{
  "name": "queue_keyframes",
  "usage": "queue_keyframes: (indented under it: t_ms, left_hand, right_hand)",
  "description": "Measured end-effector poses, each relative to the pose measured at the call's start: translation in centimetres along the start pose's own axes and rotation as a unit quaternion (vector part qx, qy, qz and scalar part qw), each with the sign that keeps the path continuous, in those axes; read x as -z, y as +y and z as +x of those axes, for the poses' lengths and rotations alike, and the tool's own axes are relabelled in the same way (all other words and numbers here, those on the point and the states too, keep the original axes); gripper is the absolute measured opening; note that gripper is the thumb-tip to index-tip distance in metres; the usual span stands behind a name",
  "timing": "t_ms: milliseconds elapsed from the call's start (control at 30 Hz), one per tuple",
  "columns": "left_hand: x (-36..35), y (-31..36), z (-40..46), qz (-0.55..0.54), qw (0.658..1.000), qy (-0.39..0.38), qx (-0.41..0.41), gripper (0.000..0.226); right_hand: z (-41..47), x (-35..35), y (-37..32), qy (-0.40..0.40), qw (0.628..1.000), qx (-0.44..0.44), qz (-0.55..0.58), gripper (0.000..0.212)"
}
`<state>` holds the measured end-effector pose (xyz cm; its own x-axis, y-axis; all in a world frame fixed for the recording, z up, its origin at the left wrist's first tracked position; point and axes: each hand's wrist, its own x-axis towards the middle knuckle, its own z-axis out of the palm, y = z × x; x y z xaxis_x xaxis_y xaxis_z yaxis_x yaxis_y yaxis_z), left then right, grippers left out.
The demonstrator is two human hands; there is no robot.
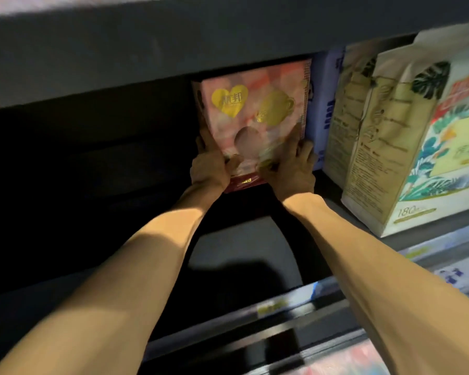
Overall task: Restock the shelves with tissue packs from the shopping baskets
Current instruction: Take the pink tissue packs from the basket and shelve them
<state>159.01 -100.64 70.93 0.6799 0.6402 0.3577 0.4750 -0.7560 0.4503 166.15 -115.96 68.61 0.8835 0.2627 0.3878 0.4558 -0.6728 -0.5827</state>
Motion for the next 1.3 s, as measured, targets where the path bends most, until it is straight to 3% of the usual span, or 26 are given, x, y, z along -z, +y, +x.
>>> queue_keyframes:
  t_ms: [67,200,333,400,500,567,733,967,1100,1300]
  left_hand:
    - [1.8,0.0,-0.3,0.035,0.998,-0.051,-0.003,0.094]
    - [5.2,-1.4,-3.2,-0.003,0.998,-0.055,-0.03,0.114]
    - [7.0,-2.0,-8.3,0.051,0.993,-0.046,-0.096,0.101]
    - [8.0,-1.7,-11.2,0.109,0.98,-0.039,-0.159,0.088]
    - [9.1,-0.7,-15.7,0.141,0.961,-0.038,-0.233,0.076]
    - [9.7,0.0,-18.4,0.15,0.955,-0.033,-0.252,0.072]
    - [9.7,0.7,-25.5,0.165,0.929,-0.032,-0.329,0.073]
    - [6.1,-0.8,-38.2,0.109,0.915,-0.1,-0.375,0.071]
    - [2.4,-3.2,-45.8,0.114,0.895,-0.172,-0.395,0.073]
    - [-4.1,-7.0,-57.4,0.065,0.853,-0.359,-0.373,0.073]
  right_hand:
    - [0.1,1.8,0.3,-0.072,0.997,0.004,0.035,0.117]
    - [-1.2,5.7,0.5,-0.163,0.986,0.027,-0.003,0.121]
    - [-4.8,8.4,0.7,-0.16,0.971,0.092,-0.15,0.096]
    - [-7.0,9.9,0.8,-0.115,0.961,0.135,-0.214,0.089]
    - [-10.8,11.6,1.4,-0.065,0.953,0.206,-0.212,0.078]
    - [-13.6,13.0,2.1,-0.062,0.954,0.224,-0.188,0.09]
    - [-21.9,17.0,5.3,-0.058,0.962,0.195,-0.18,0.098]
    - [-36.5,19.5,11.5,-0.073,0.97,0.129,-0.195,0.097]
    - [-45.5,18.7,16.2,-0.132,0.967,0.062,-0.209,0.098]
    - [-59.6,17.0,23.6,-0.216,0.954,-0.07,-0.197,0.103]
